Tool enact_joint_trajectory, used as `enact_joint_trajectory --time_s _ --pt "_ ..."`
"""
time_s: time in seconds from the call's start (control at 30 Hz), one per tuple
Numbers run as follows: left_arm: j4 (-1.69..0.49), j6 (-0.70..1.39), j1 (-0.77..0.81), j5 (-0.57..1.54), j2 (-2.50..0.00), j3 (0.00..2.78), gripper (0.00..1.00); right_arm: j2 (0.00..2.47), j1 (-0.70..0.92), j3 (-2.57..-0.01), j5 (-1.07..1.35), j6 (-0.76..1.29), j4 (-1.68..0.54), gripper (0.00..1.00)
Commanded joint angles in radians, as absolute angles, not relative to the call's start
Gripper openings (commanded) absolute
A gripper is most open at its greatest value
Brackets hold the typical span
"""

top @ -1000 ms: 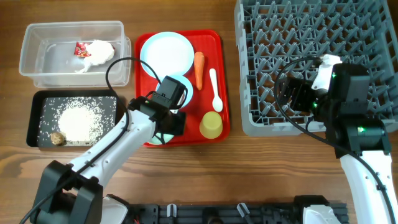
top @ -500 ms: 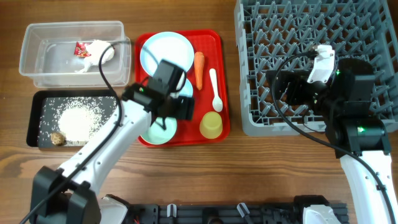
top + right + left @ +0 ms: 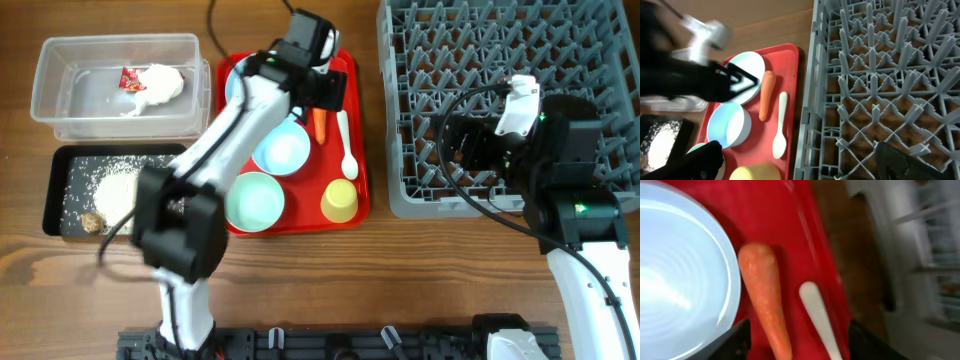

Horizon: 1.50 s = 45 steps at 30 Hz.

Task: Sort waste into correct bins and load items into the dishwasher rack
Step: 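Grasp the carrot on the red tray with the left gripper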

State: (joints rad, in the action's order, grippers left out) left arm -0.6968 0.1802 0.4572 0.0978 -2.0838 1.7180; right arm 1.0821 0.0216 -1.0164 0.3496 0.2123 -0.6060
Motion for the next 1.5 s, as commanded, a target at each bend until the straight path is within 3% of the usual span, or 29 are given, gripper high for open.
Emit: enact_joint_trajectory --time_s 0.0,0.3,0.77,0.8,0.9,0.97,1.0,1.47 --pt "-0.676 0.331 0.467 0.085 -2.155 1.733 0.55 1.092 0.022 -1.034 0.333 0.209 -0.611 1.0" --pt "-0.664 0.398 0.469 0.042 -2.23 1.732 0.52 1.092 0.022 -1.034 0.333 0.209 -0.611 1.0" --pt "-0.661 0.397 0.469 -0.002 -2.288 1.732 0.58 1.092 0.022 -1.034 0.31 0.209 -0.607 1.0" --pt "-0.659 0.397 0.469 -0.002 -2.289 1.732 0.56 1.092 0.022 -1.034 0.31 0.209 -0.607 1.0" --pt "-0.654 0.397 0.469 -0.002 -2.289 1.732 0.24 1.092 0.022 -1.034 0.31 0.209 -0.607 1.0" --pt "-0.647 0.397 0.469 -0.001 -2.289 1.732 0.08 1.092 0.022 -1.034 0.306 0.209 -0.607 1.0" --pt "-0.646 0.397 0.469 -0.002 -2.288 1.732 0.04 1.092 0.022 -1.034 0.305 0.209 -0.608 1.0" --pt "-0.685 0.397 0.448 0.029 -2.112 1.758 0.04 1.092 0.022 -1.034 0.284 0.205 -0.614 1.0"
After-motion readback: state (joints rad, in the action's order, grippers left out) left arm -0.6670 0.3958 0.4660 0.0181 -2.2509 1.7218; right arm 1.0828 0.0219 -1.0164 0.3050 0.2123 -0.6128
